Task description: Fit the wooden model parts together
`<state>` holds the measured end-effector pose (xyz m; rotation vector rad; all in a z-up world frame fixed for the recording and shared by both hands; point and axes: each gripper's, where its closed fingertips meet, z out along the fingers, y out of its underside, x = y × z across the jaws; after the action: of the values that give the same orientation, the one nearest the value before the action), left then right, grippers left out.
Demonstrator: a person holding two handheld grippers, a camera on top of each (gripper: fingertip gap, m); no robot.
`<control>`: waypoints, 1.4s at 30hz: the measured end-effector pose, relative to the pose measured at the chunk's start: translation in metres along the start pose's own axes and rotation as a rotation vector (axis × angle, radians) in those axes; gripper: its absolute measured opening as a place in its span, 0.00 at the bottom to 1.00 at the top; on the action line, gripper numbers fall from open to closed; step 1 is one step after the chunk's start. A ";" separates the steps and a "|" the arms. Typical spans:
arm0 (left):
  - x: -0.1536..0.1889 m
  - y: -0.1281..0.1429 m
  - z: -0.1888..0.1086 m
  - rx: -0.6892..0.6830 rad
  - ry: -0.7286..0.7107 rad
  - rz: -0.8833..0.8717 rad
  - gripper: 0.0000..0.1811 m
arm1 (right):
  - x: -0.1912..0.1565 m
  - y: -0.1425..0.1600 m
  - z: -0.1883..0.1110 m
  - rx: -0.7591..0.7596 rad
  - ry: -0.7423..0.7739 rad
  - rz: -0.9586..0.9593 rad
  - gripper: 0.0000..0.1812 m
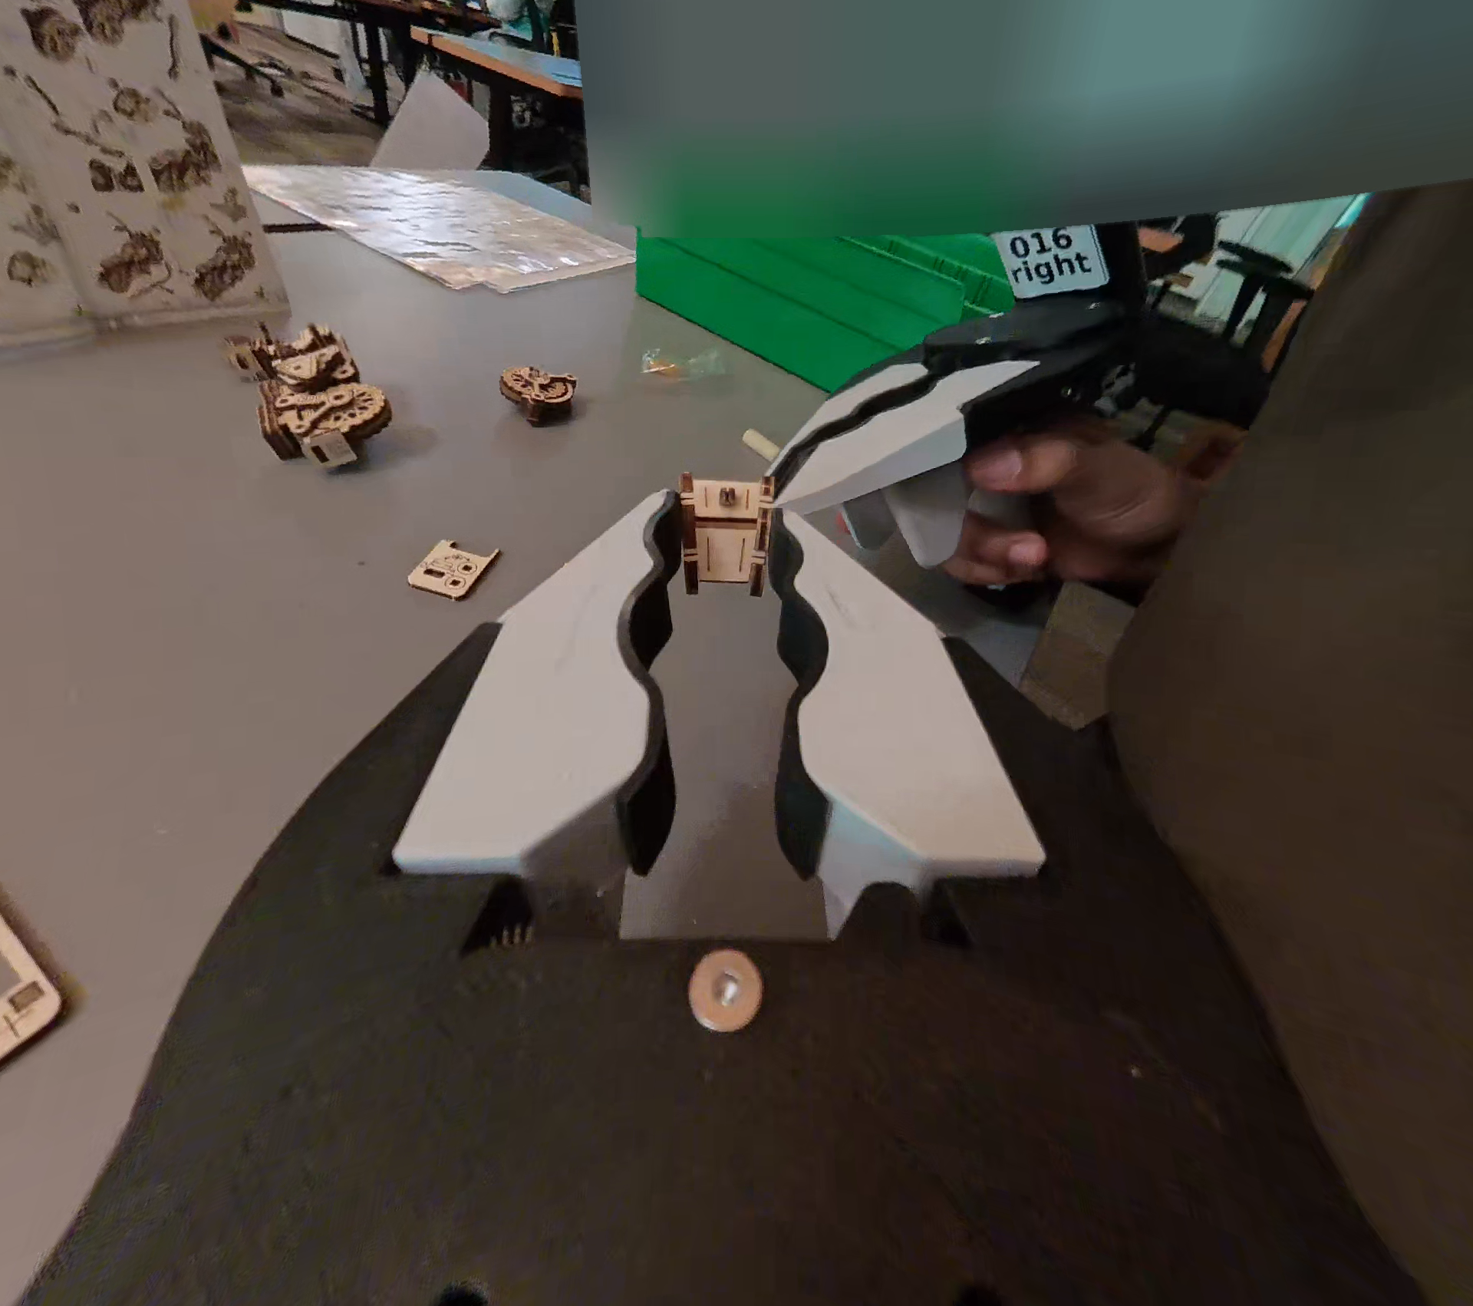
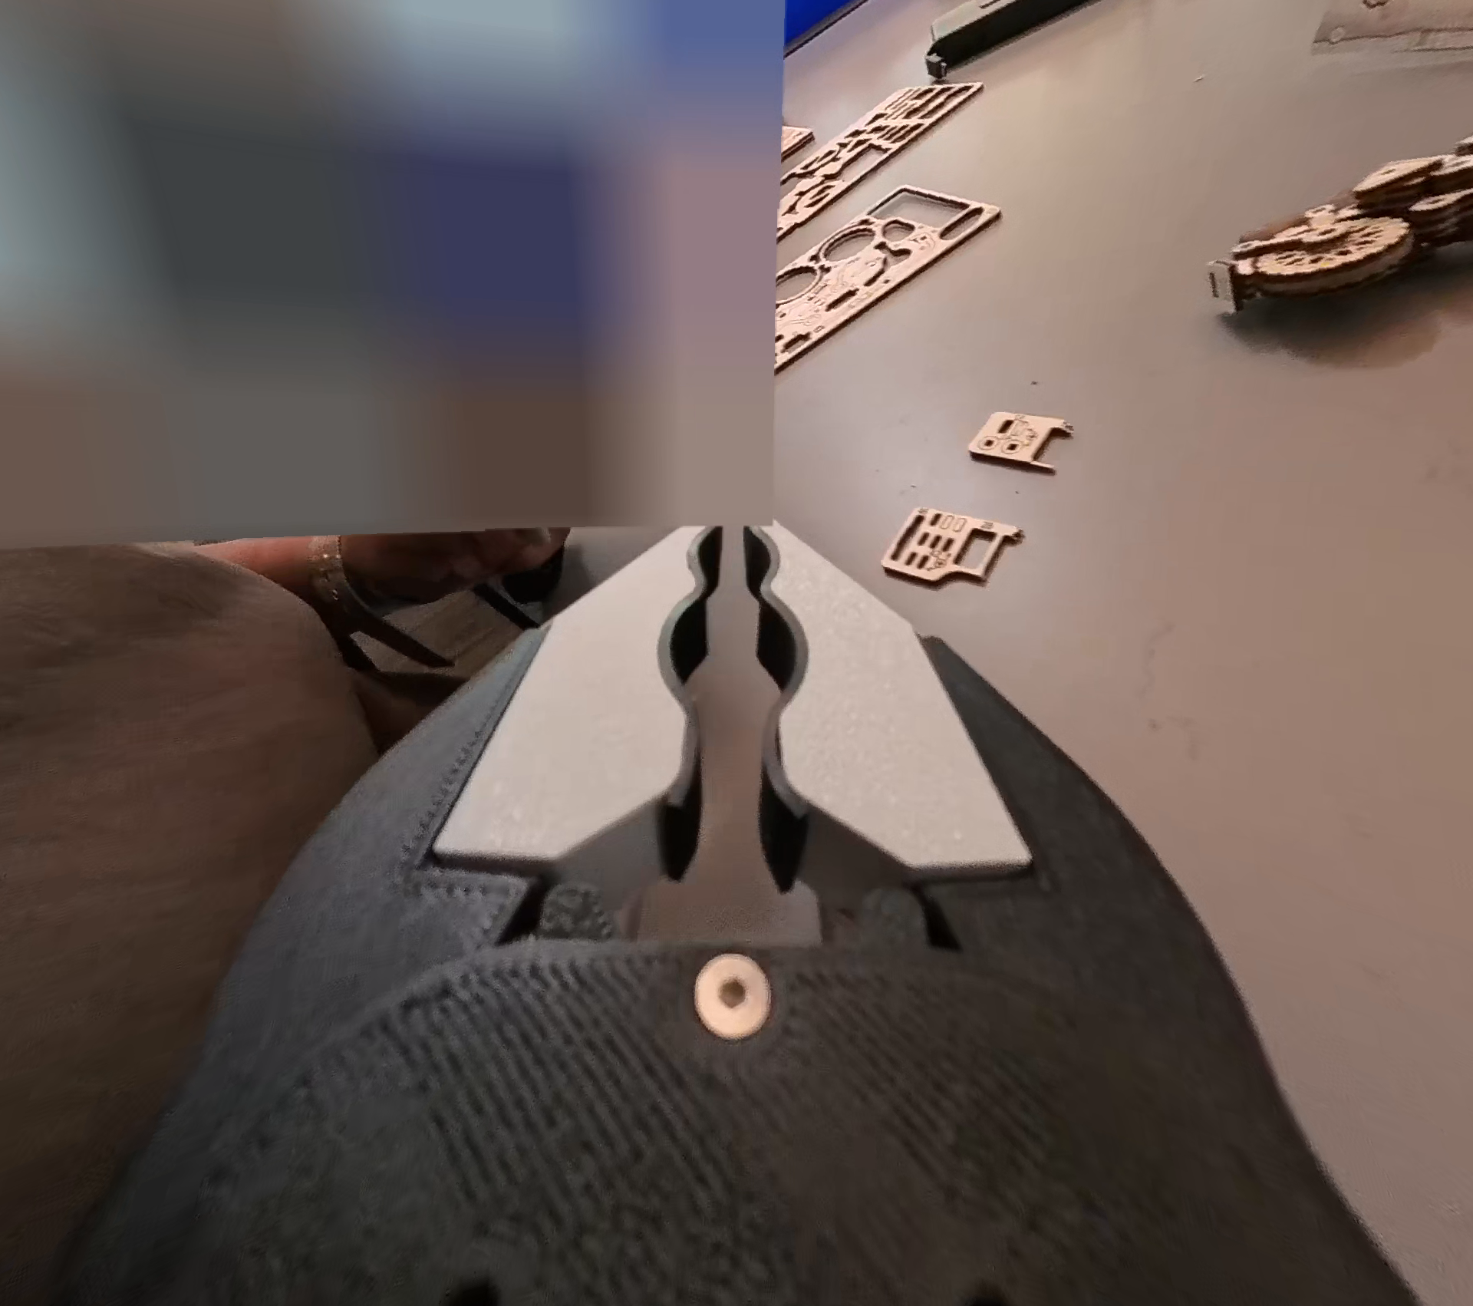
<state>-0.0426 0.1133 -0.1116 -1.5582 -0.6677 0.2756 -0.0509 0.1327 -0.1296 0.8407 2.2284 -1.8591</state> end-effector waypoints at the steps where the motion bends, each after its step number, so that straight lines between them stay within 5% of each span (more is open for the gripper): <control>1: 0.001 0.000 0.000 0.000 -0.008 0.016 0.11 | -0.002 0.000 0.000 0.003 -0.009 0.003 0.03; 12: 0.006 0.013 0.004 -0.110 -0.069 0.262 0.11 | -0.022 0.004 0.004 -0.004 -0.182 0.199 0.14; 21: -0.006 0.026 0.007 -0.246 -0.109 0.266 0.11 | -0.015 0.006 0.004 -0.008 -0.174 0.248 0.14; 36: -0.017 0.080 0.015 -0.572 -0.142 0.205 0.11 | 0.006 0.037 0.010 -0.206 0.014 0.028 0.13; 42: -0.014 0.091 0.013 -0.631 -0.121 0.173 0.11 | 0.010 0.042 0.016 -0.256 0.074 -0.073 0.00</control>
<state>-0.0391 0.1187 -0.2041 -2.2224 -0.7578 0.3066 -0.0425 0.1251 -0.1741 0.8038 2.5046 -1.5458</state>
